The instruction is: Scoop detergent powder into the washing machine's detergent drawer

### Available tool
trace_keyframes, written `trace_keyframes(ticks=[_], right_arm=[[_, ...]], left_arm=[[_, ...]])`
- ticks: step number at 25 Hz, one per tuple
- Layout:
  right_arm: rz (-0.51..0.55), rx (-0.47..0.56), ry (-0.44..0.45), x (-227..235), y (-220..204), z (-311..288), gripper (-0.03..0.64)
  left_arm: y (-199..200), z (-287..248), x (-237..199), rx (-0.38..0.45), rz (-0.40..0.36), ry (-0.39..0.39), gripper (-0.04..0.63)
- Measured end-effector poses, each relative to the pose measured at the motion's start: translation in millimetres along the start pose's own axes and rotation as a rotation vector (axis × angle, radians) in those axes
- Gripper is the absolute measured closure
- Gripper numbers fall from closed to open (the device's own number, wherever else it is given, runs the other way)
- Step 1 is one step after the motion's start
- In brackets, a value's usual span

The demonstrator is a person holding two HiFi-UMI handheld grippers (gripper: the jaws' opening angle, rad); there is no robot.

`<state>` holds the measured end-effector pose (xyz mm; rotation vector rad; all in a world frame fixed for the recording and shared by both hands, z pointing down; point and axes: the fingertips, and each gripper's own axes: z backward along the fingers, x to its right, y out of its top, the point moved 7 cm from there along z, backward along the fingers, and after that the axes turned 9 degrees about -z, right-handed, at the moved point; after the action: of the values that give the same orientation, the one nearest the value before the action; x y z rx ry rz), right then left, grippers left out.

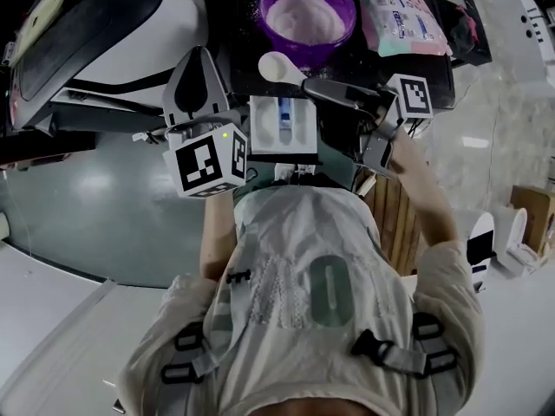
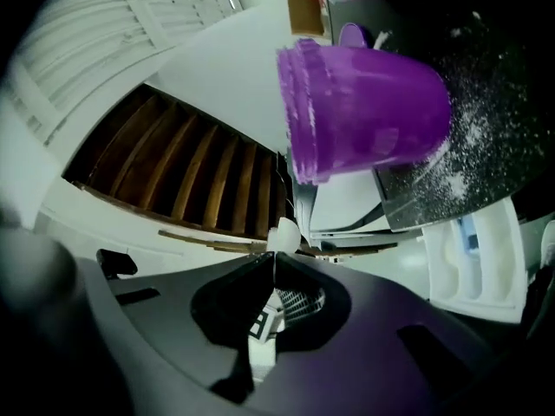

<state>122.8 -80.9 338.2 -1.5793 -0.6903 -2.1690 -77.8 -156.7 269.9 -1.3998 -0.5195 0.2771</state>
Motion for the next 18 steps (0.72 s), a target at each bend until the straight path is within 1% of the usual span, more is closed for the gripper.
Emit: trace_keyframes(ticks=[5,8,18], right_arm=[[-0.028,-0.138,-0.064,37,-14,-6,0.606],[-0.02,-0.192,-0.106,54,-18,-6,0.606],[-0.06,-0.239,-0.247,113,-16,7,0.606]], left_arm=[[-10,15,-11,-0.032,-0.013,0.051,0.575],[-18,23,-16,-0.057,-0.023,0.071,0.575],[-30,46,-30,-0.09,-0.028,0.136,0.575]])
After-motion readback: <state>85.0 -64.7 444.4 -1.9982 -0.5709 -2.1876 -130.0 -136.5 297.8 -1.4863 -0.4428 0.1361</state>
